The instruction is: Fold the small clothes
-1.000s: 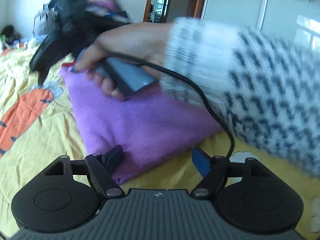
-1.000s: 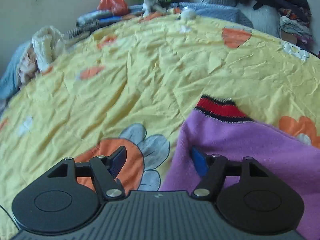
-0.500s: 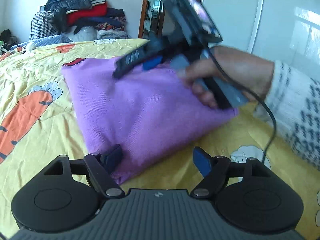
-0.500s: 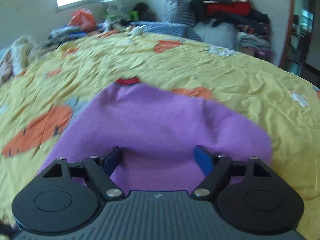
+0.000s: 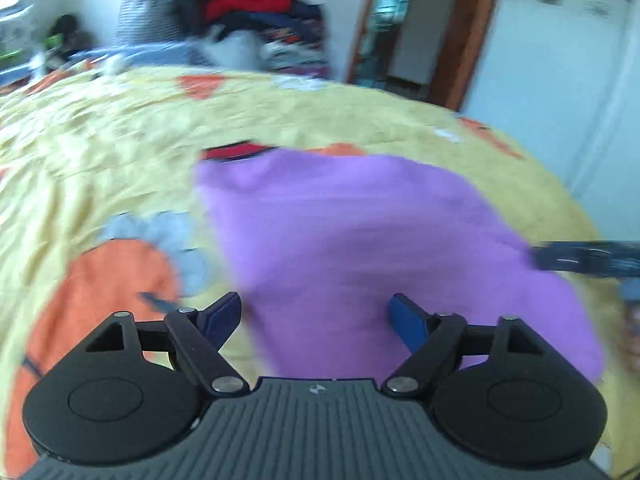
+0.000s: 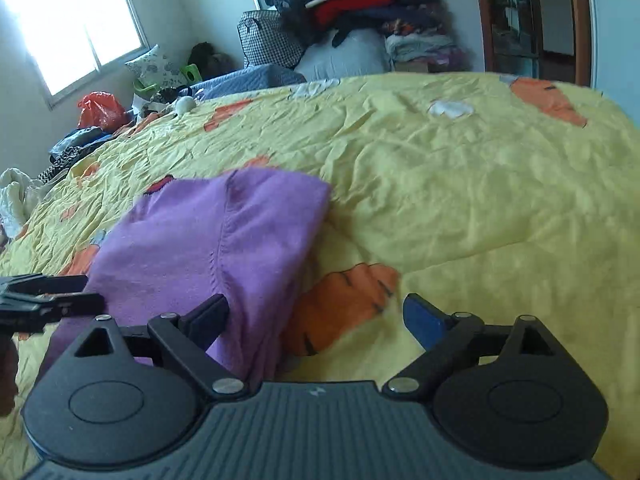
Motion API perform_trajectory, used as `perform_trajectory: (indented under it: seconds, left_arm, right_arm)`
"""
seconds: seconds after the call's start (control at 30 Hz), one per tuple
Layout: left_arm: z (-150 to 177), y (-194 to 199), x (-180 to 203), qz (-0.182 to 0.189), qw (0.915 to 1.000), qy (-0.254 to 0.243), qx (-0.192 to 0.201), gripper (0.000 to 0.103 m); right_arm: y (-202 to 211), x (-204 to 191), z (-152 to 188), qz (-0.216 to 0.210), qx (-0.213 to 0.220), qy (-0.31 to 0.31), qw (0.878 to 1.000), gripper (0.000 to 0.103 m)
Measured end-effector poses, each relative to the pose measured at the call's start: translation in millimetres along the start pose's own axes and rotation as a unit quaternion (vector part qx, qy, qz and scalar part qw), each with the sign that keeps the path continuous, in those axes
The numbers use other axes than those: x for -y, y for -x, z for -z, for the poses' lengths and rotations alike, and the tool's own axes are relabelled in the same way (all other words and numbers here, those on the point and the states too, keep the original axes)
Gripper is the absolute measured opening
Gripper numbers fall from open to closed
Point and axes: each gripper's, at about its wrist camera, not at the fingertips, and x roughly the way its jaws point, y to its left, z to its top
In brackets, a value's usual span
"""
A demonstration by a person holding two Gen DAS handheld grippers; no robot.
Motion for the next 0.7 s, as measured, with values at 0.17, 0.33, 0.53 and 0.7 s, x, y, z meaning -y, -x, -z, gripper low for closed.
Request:
perform_trajectory:
  seconds: [0.17, 0.33, 0.53, 0.7]
  left_arm:
    - [-4.0, 30.3, -20.5, 0.036, 0.9983, 0.027, 0.038, 0.083]
    - [-16.0, 6.4, 16.5, 0.02, 0.9988, -0.012, 0.043, 0.089]
    - [9.5, -21.9, 15.3, -0.014, 0.9998, -0.003, 0.012, 0.103]
    - [13.4, -11.0, 11.8, -0.015, 0.9998, 0.01, 0.006, 0.102]
  right_arm:
    - [20.5, -21.2, 8.7, -0.094, 0.039, 0.021, 0.995, 0.091]
    - [-9.7, -85.3, 20.4, -0.053, 0.013, 0.121, 0.991, 0.051]
    - [-1.0, -82.1, 41.5, -0.023, -0.01, 0.168, 0.985, 0.049]
    - [33.2, -84.4, 50.4, -0.011, 0.0, 0.168, 0.986, 0.052]
